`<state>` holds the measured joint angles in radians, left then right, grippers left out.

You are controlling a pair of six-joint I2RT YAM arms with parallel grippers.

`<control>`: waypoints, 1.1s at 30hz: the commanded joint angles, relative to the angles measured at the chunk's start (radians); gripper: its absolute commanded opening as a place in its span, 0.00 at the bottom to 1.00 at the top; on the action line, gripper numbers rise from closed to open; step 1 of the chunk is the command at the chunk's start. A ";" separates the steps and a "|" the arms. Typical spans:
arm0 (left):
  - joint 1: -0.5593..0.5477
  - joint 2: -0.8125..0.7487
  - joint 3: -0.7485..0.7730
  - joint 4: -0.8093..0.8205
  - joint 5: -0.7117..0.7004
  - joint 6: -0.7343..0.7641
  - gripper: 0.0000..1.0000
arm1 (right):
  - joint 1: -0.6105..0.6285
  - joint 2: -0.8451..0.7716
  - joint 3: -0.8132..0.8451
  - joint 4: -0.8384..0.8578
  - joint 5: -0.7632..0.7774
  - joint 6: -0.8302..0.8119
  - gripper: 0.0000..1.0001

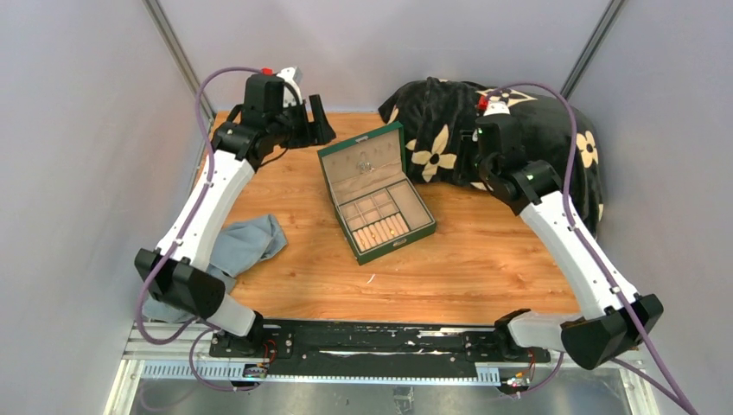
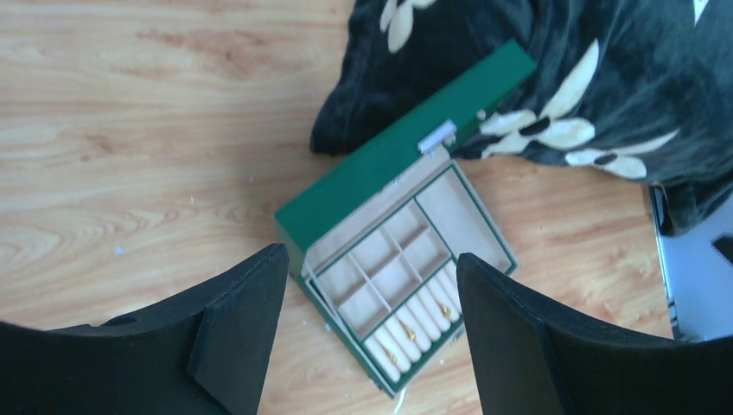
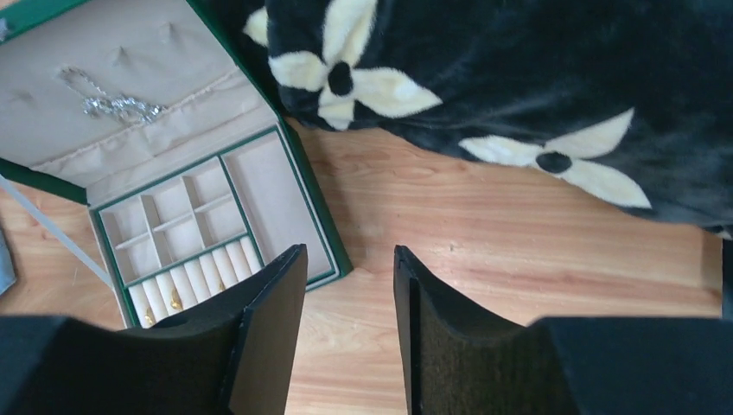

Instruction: Organize the mixed jewelry

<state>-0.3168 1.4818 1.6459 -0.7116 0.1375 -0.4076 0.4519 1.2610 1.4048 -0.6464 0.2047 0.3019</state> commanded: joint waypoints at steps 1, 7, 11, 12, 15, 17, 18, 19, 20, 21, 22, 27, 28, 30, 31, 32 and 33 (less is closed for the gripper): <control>0.016 0.108 0.130 -0.002 0.004 0.013 0.76 | -0.039 -0.049 -0.060 -0.070 -0.061 0.024 0.48; 0.026 0.291 0.201 0.046 0.066 0.090 0.76 | -0.045 -0.113 -0.145 -0.079 -0.068 0.069 0.49; 0.027 0.383 0.237 0.032 0.181 0.097 0.75 | -0.046 -0.151 -0.180 -0.085 -0.074 0.084 0.49; 0.026 0.392 0.233 0.031 0.204 0.092 0.74 | -0.046 -0.156 -0.182 -0.087 -0.073 0.084 0.49; -0.007 0.363 0.175 0.046 0.274 0.109 0.73 | -0.047 -0.170 -0.180 -0.108 -0.055 0.080 0.49; -0.054 0.310 0.105 0.047 0.287 0.145 0.73 | -0.047 -0.184 -0.187 -0.111 -0.051 0.080 0.49; -0.083 0.279 0.063 0.045 0.292 0.157 0.73 | -0.046 -0.189 -0.190 -0.113 -0.050 0.081 0.49; -0.111 0.247 0.013 0.045 0.298 0.165 0.73 | -0.047 -0.195 -0.193 -0.113 -0.050 0.083 0.49; -0.143 0.212 -0.034 0.045 0.311 0.170 0.73 | -0.047 -0.197 -0.198 -0.113 -0.050 0.085 0.49; -0.173 0.179 -0.088 0.046 0.319 0.172 0.73 | -0.049 -0.200 -0.201 -0.113 -0.050 0.087 0.49; -0.203 0.150 -0.134 0.045 0.326 0.173 0.73 | -0.048 -0.202 -0.204 -0.113 -0.049 0.087 0.49; -0.303 0.059 -0.302 0.045 0.385 0.157 0.73 | -0.048 -0.197 -0.208 -0.115 -0.060 0.083 0.49; -0.313 0.049 -0.312 0.041 0.393 0.159 0.73 | -0.048 -0.191 -0.204 -0.111 -0.065 0.080 0.49; -0.315 0.034 -0.297 0.041 0.377 0.154 0.73 | -0.048 -0.177 -0.192 -0.105 -0.081 0.075 0.49; -0.316 0.030 -0.278 0.039 0.356 0.153 0.73 | -0.048 -0.166 -0.184 -0.099 -0.090 0.075 0.49; -0.315 0.031 -0.255 0.040 0.329 0.143 0.73 | -0.048 -0.154 -0.175 -0.097 -0.101 0.075 0.49; -0.315 0.037 -0.235 0.046 0.313 0.130 0.72 | -0.048 -0.142 -0.167 -0.092 -0.114 0.076 0.48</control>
<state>-0.6361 1.5509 1.3415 -0.6811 0.4881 -0.2626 0.4160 1.0847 1.2091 -0.7334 0.1287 0.3767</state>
